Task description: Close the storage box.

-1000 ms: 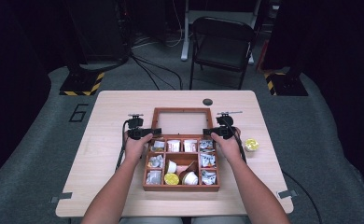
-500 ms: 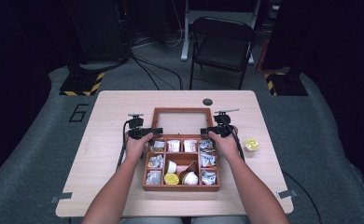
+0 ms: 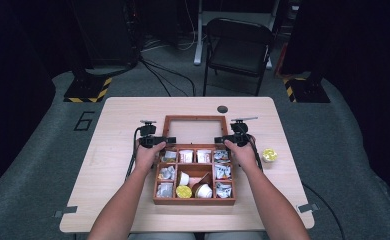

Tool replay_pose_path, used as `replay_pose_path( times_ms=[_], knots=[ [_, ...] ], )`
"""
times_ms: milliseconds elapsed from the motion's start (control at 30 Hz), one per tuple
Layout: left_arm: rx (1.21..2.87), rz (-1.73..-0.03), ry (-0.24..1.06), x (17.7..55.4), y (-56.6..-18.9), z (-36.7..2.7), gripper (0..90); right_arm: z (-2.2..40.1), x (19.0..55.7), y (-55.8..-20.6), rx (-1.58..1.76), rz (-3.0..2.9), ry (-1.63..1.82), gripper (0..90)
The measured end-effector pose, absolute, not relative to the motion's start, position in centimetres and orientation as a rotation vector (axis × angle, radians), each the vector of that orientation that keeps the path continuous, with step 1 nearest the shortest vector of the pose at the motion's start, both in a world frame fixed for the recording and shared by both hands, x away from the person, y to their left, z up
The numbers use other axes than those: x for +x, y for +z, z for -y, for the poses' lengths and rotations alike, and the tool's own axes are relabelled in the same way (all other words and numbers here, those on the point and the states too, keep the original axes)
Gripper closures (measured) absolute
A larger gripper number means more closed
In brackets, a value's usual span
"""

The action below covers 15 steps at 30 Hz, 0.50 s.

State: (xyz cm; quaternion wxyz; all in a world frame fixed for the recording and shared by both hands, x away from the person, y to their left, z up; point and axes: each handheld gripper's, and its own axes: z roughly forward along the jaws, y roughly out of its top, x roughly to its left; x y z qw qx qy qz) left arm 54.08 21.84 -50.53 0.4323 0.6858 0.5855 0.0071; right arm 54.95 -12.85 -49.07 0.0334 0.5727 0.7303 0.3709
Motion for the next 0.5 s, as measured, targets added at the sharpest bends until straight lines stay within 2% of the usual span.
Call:
replay_pose_path(
  times_ms=[500],
  knots=[
    [1.684, -1.450, -0.017, 54.48, -51.03, -21.79, 26.9, 12.69, 55.22, -49.37, 1.845, -2.242, 1.192, 24.5]
  ],
)
